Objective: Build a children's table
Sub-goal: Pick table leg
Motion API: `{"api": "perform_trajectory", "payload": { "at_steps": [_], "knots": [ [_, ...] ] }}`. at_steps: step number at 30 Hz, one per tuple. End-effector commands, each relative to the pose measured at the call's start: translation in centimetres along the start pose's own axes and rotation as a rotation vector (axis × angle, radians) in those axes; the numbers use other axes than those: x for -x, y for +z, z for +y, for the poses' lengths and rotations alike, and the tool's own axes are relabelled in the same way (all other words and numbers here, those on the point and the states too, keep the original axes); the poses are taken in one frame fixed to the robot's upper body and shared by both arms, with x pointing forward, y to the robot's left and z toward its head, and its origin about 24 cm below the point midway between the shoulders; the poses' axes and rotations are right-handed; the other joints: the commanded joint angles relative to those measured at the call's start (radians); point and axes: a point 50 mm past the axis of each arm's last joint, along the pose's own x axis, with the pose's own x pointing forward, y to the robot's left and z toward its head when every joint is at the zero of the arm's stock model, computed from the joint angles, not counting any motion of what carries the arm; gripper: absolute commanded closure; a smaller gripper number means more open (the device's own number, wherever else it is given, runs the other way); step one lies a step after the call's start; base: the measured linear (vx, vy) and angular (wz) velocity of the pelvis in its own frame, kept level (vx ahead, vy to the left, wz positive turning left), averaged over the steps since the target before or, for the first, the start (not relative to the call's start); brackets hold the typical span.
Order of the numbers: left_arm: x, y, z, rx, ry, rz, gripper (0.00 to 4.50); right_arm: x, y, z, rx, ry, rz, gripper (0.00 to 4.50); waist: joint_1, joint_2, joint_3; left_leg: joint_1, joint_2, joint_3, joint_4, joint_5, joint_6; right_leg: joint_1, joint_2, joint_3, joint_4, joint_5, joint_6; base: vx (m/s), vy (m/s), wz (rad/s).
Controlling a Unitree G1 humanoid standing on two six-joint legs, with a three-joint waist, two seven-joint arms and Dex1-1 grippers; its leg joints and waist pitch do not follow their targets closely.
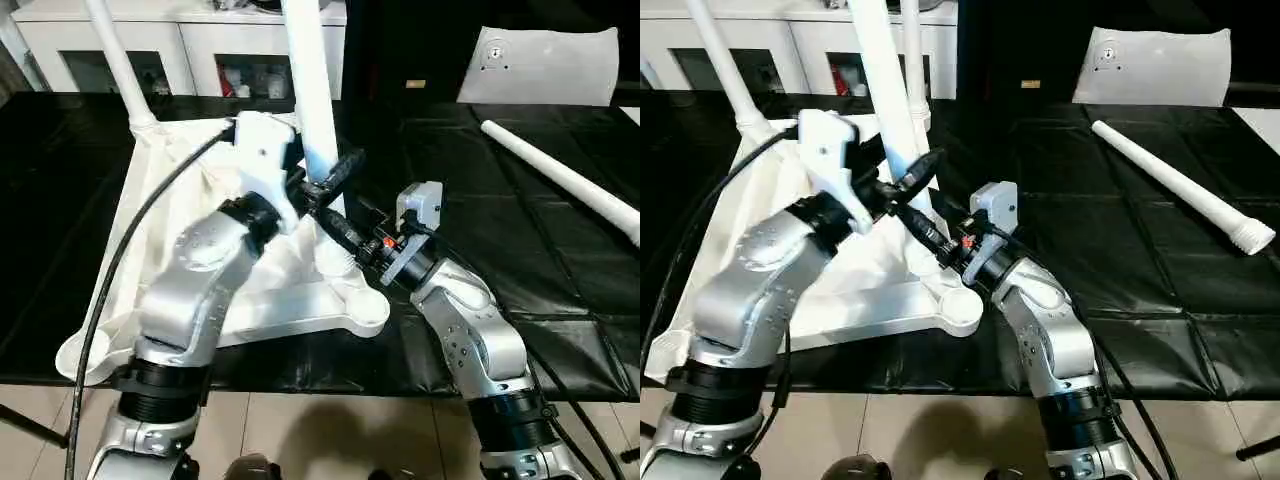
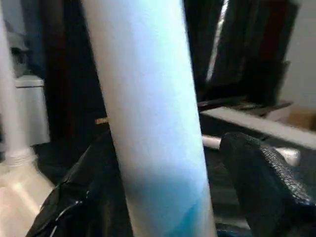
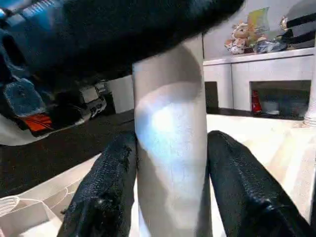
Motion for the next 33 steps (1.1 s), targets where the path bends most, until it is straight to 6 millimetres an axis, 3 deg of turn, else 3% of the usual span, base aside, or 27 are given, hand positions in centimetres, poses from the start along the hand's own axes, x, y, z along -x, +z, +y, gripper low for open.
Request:
{"api": "perform_trajectory", "payload": {
  "at_steps": [1,3,5,7,11,12,13,15,16,23,33],
  "knots": [
    [0.0,0.0,-0.2,0.034,-0.054,0.007,1.45,-0.3,0.1,0.3,0.003,0.023,-0.004,2.68,-0.006,0.006,-0.082,0.007,0.056,-0.023,-0.069,-0.152,0.032,0.065,-0.072,0.065,-0.067,-0.224,-0.125,0.0,0.0,0.0],
    [0.1,-0.2,-0.1,0.067,-0.073,0.025,1.45,-0.3,0.2,0.3,0.002,0.027,-0.004,2.68,-0.007,0.007,-0.082,0.007,0.056,-0.023,-0.068,-0.154,0.031,0.065,-0.071,0.065,-0.065,-0.218,-0.126,0.0,0.0,0.0],
    [0.3,-0.4,0.0,0.111,-0.109,0.038,1.84,-0.4,0.1,0.3,0.002,0.033,-0.005,2.68,-0.006,0.011,-0.081,0.009,0.055,-0.023,-0.069,-0.16,0.028,0.065,-0.072,0.065,-0.067,-0.232,-0.123,0.0,0.0,0.0],
    [0.3,-0.4,0.1,0.124,-0.117,0.036,1.93,-0.4,0.1,0.4,0.002,0.035,-0.005,2.68,-0.007,0.01,-0.08,0.009,0.056,-0.023,-0.071,-0.17,0.025,0.066,-0.072,0.065,-0.069,-0.244,-0.122,0.0,0.0,0.0],
    [0.4,-0.5,0.4,0.084,-0.145,0.045,1.95,-0.3,0.1,0.4,0.003,0.042,-0.005,2.68,-0.008,0.01,-0.079,0.012,0.055,-0.025,-0.074,-0.189,0.019,0.067,-0.073,0.065,-0.074,-0.276,-0.106,0.0,0.0,0.0],
    [0.4,-0.5,0.6,0.057,-0.158,0.047,1.95,-0.3,0.1,0.4,0.004,0.044,-0.004,2.68,-0.009,0.005,-0.078,0.012,0.056,-0.024,-0.074,-0.189,0.018,0.067,-0.073,0.066,-0.074,-0.277,-0.104,0.0,0.0,0.0],
    [0.4,-0.5,0.7,0.039,-0.172,0.055,1.87,-0.3,0.1,0.4,0.005,0.046,-0.003,2.68,-0.007,0.008,-0.079,0.012,0.054,-0.025,-0.075,-0.188,0.019,0.067,-0.072,0.066,-0.074,-0.284,-0.097,0.0,0.0,0.0],
    [0.4,-0.3,1.3,0.016,-0.197,0.064,2.14,-0.3,0.1,0.5,0.005,0.051,-0.002,2.68,-0.008,0.008,-0.078,0.014,0.055,-0.025,-0.076,-0.191,0.017,0.065,-0.073,0.066,-0.075,-0.291,-0.093,0.0,0.0,0.0],
    [0.4,-0.2,1.4,0.017,-0.199,0.062,2.35,-0.3,0.1,0.5,0.005,0.052,-0.002,2.68,-0.008,0.008,-0.079,0.014,0.055,-0.024,-0.076,-0.187,0.013,0.065,-0.073,0.067,-0.073,-0.284,-0.096,0.0,0.0,0.0],
    [0.4,0.2,2.1,0.07,-0.219,0.051,2.58,-0.5,0.1,0.4,0.007,0.056,-0.003,2.68,-0.006,0.009,-0.081,0.012,0.056,-0.024,-0.073,-0.174,0.011,0.068,-0.076,0.068,-0.065,-0.234,-0.13,0.0,0.0,0.0],
    [0.0,0.7,2.5,0.137,-0.136,0.003,2.62,-0.6,0.3,0.2,0.031,0.039,-0.006,2.68,-0.007,0.013,-0.082,0.013,0.058,-0.024,-0.072,-0.182,0.006,0.069,-0.076,0.067,-0.064,-0.226,-0.136,0.0,0.0,0.0]
  ]
}}
